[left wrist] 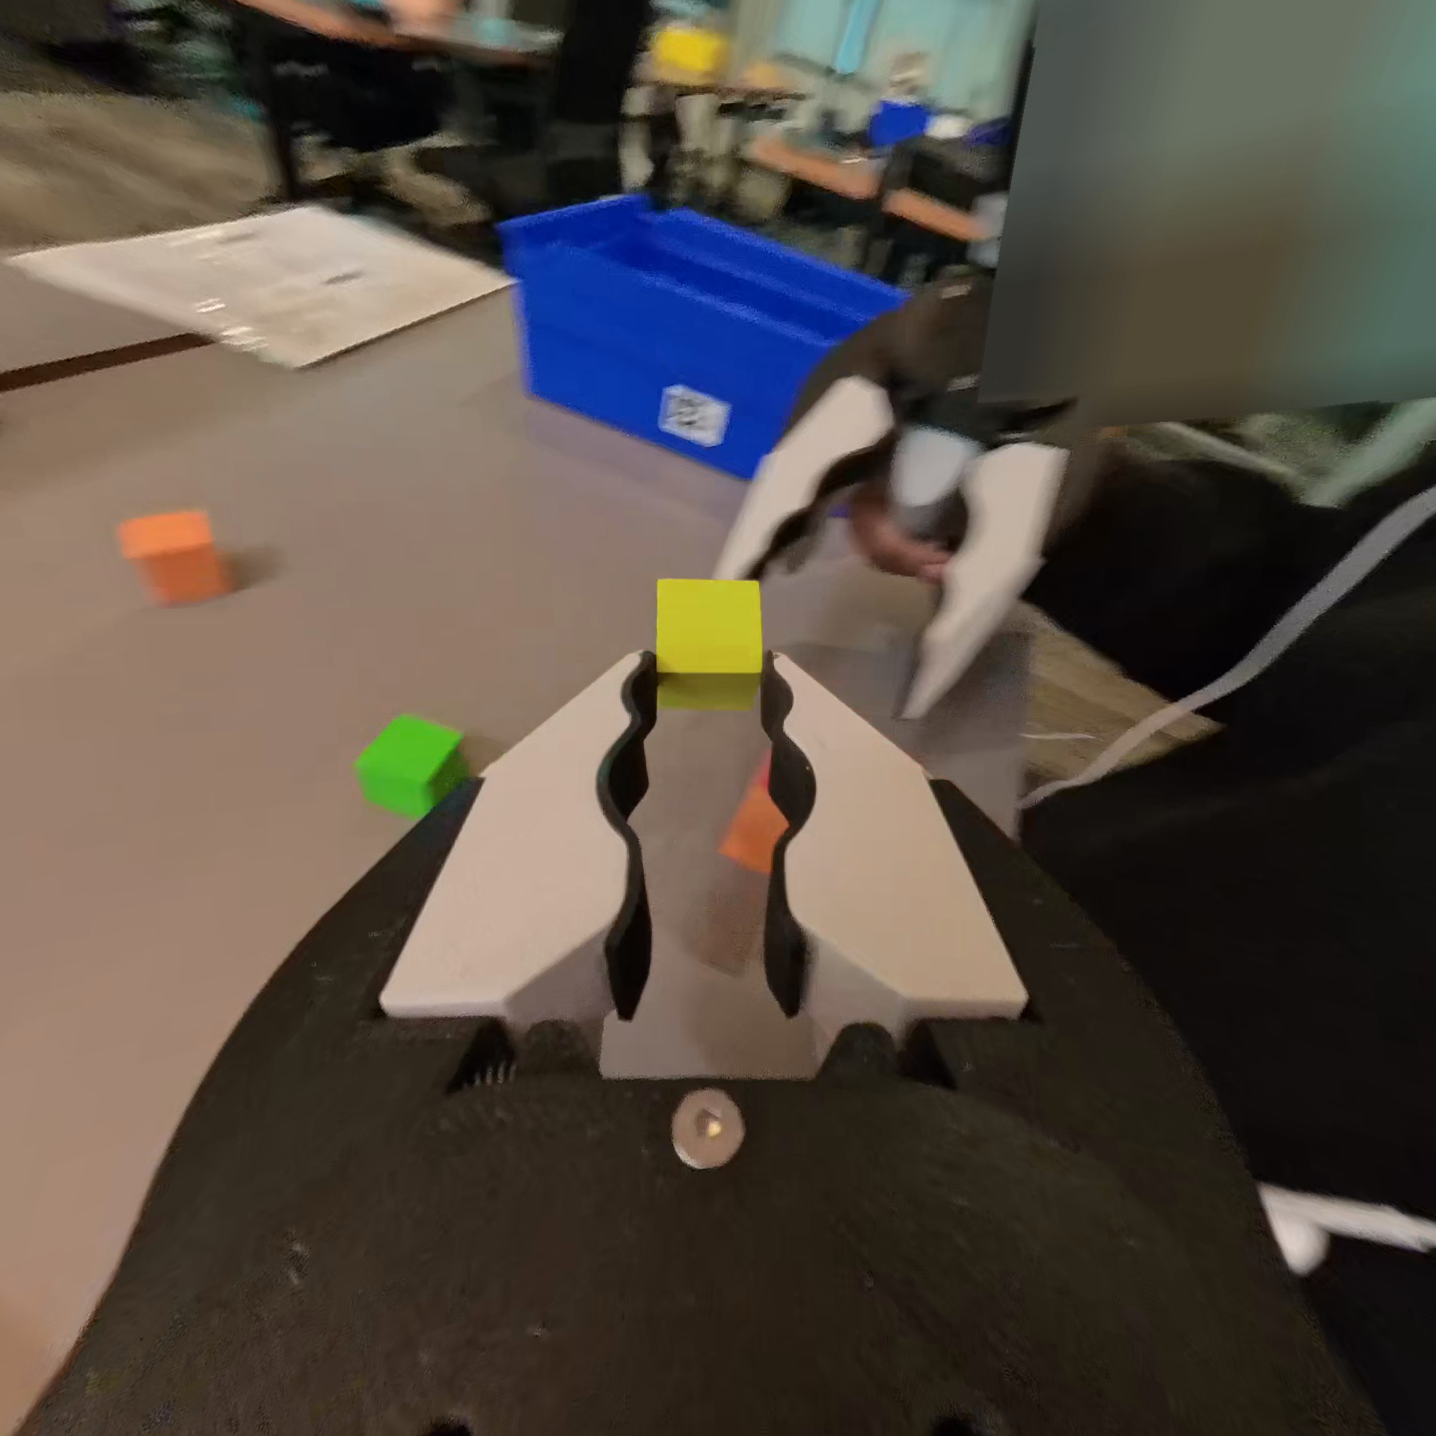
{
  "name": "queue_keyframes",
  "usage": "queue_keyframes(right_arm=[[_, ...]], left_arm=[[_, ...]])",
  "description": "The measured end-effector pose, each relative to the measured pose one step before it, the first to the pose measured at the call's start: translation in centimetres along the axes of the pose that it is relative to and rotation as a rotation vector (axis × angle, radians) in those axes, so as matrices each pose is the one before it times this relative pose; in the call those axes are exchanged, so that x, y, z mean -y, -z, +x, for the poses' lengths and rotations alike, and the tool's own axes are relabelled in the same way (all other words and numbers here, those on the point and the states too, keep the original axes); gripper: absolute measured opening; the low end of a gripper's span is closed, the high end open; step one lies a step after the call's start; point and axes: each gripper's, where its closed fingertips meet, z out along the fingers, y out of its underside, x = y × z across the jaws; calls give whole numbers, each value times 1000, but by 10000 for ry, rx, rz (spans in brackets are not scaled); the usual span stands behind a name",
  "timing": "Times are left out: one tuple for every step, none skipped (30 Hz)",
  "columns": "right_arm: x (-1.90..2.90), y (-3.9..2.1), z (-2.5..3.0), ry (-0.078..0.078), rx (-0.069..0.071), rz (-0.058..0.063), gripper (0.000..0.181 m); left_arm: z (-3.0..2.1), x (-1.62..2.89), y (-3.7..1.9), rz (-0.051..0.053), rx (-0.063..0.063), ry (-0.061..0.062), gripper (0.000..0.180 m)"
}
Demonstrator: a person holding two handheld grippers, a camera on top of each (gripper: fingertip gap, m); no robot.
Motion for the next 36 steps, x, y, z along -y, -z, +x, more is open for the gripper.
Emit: queue_keyframes(right_arm=[[-135,48,144,-33,-88,-20,65],[-143,20,108,-21,-74,-30,65],[-119,-5,59,-14,-53,-29,64],[-102,-18,11,-10,-23,-19,64],[-78,-21,-4,-8,-12,-8,63],[-65,-18,6,-5,-18,-5,63],[-67,6,25,-1,-23,-6,63],[-71,34,34,-1,-27,-5,62],[-67,55,47,-8,-33,-2,62],[-60,73,44,-18,-28,4,62],[-50,82,21,-23,-17,19,62],[-36,97,20,-28,-11,28,61],[-57,90,9,-33,-4,26,61],[-73,74,24,-32,0,22,61],[-71,69,25,-30,-5,22,61],[-72,61,30,-29,-8,27,61],[-54,52,34,-30,-10,40,61],[-33,56,28,-32,-11,51,61],[-18,45,17,-38,-2,58,61],[-32,48,31,-49,0,54,61],[-43,30,41,-48,-7,34,61],[-50,30,35,-31,-12,17,61],[-36,34,16,-10,-21,16,61],[-35,39,32,-2,-32,19,61],[-16,43,23,-8,-33,30,61],[-27,53,31,-25,-26,43,61],[-53,49,30,-41,-19,45,61],[-82,50,42,-51,-15,36,61],[-101,46,40,-53,-10,26,61],[-115,35,40,-49,-8,17,61],[-118,47,29,-40,-6,11,61],[-105,63,26,-28,-3,10,61],[-83,52,29,-19,-3,15,61],[-74,62,24,-18,-4,18,61],[-46,65,34,-17,-2,23,61],[-24,67,38,-14,2,34,61]], left_arm=[[1430,299,-45,-9,-698,-136,23],[1086,10,-180,-185,-506,-113,23],[717,-256,-271,-316,-316,-125,23],[358,-364,-315,-343,-116,-157,23],[61,-390,-321,-316,18,-161,23],[3,-323,-286,-249,21,-132,23],[82,-205,-225,-157,-69,-85,23],[149,-58,-152,-68,-116,-22,23],[137,27,-82,-39,-102,9,23],[92,-9,-42,-72,-65,-12,23],[53,-78,-14,-116,-24,-53,23],[6,-161,-20,-166,7,-67,23],[-14,-205,-21,-180,14,-73,23],[-7,-197,-21,-168,-1,-67,23],[-9,-167,4,-147,-16,-55,23],[-30,-137,29,-123,-16,-39,23],[-91,-62,48,-103,10,-23,23],[-87,-7,76,-80,3,-34,23],[-37,-9,95,-102,-36,-68,23],[-57,-63,88,-148,-29,-88,23],[-102,-94,67,-172,-4,-94,23],[-47,-65,53,-148,-31,-107,23],[25,-32,2,-122,-78,-97,23],[63,-36,-36,-105,-107,-81,23],[40,-20,-77,-94,-87,-71,23],[22,-28,-105,-84,-69,-65,23],[8,-21,-125,-80,-56,-54,23],[43,-12,-120,-77,-60,-52,23],[57,-15,-107,-71,-60,-40,23],[51,11,-81,-50,-45,-27,23],[11,49,-73,-19,-19,-11,23],[59,43,-73,-11,-48,2,23],[55,11,-83,-28,-43,10,23],[-28,-18,-88,-38,13,7,23],[-10,0,-71,-30,9,3,23],[52,57,-30,1,-18,11,23]])
